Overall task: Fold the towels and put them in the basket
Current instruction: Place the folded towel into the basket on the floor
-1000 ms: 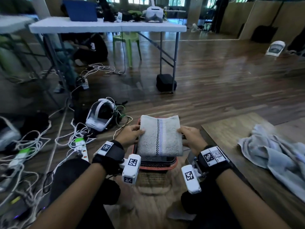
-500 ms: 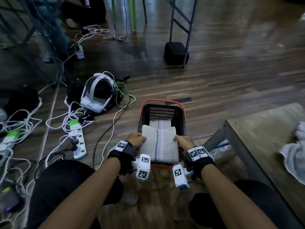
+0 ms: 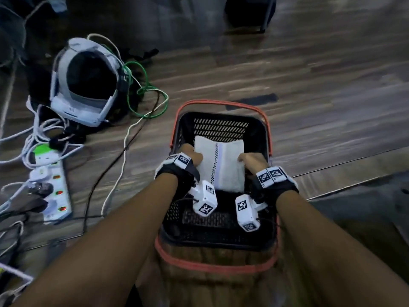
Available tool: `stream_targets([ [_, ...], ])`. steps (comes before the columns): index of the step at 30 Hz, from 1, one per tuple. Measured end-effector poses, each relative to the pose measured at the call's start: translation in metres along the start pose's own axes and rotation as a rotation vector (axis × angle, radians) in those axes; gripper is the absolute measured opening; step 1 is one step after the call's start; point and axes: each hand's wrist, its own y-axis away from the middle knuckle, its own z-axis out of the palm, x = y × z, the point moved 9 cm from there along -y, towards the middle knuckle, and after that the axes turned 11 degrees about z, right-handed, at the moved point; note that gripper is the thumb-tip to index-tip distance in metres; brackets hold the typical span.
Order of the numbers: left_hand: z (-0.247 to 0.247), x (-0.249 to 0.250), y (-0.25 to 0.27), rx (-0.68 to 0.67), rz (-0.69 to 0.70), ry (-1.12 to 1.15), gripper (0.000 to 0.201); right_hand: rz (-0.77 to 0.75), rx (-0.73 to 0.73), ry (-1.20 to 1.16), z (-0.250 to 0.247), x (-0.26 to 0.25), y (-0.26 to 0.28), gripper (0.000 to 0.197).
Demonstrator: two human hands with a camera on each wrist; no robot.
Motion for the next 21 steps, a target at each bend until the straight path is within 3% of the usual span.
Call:
stream_targets([
  [8,0.016,-0.027,-0.047,0.126,-0.014,0.005,0.01,-0.049,-0.012,-0.072,0.023,-0.012,-0.06,0.017],
  [11,0.017,-0.028,-0.049,0.182,-0.014,-0.003,0.017,-0.09,-0.014,-0.078,0.027,-0.017,-0.064,0.034],
  [18,0.023,-0.034,-0.052,0.26,-0.013,0.087,0.029,-0.109,0.034,-0.083,0.026,-0.023,-0.072,0.019],
  [21,0.022,-0.036,-0.053,0.25,-0.026,0.11,0.031,-0.133,0.057,-0.076,0.025,-0.024,-0.075,0.033],
])
